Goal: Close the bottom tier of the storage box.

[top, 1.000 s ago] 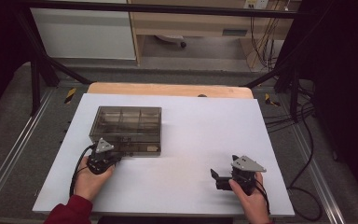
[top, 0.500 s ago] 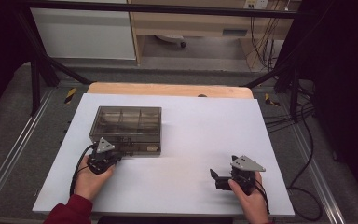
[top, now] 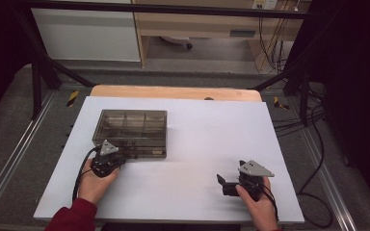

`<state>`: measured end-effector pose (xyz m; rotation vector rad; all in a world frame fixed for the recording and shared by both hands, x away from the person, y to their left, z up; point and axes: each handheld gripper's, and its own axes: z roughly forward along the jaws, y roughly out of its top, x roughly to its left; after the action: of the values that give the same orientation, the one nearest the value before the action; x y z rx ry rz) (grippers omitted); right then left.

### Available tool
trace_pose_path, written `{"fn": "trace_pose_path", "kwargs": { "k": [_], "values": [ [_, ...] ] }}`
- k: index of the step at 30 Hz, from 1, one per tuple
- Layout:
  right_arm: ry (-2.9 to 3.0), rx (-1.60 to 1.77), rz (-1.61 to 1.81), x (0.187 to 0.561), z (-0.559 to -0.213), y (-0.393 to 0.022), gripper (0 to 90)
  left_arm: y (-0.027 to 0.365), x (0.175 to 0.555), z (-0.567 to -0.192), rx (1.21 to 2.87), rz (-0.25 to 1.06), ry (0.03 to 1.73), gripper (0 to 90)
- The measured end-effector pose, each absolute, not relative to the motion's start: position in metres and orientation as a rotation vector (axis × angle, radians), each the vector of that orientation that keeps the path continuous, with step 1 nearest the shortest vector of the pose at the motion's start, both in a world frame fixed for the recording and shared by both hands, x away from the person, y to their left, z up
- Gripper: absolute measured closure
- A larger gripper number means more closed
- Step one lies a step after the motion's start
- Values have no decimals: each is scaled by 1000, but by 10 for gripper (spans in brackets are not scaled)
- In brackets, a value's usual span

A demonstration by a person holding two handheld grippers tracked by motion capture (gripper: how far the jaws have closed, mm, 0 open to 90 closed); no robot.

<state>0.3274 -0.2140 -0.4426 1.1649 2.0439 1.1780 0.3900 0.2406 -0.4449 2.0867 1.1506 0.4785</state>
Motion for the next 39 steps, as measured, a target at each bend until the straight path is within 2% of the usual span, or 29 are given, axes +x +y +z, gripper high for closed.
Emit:
{"fn": "trace_pose_path", "kwargs": {
  "k": [39],
  "values": [
    [2037, 1172, 1180, 328, -443, -215, 25, 241, 398, -445, 2061, 483, 1168, 900]
  ]
}}
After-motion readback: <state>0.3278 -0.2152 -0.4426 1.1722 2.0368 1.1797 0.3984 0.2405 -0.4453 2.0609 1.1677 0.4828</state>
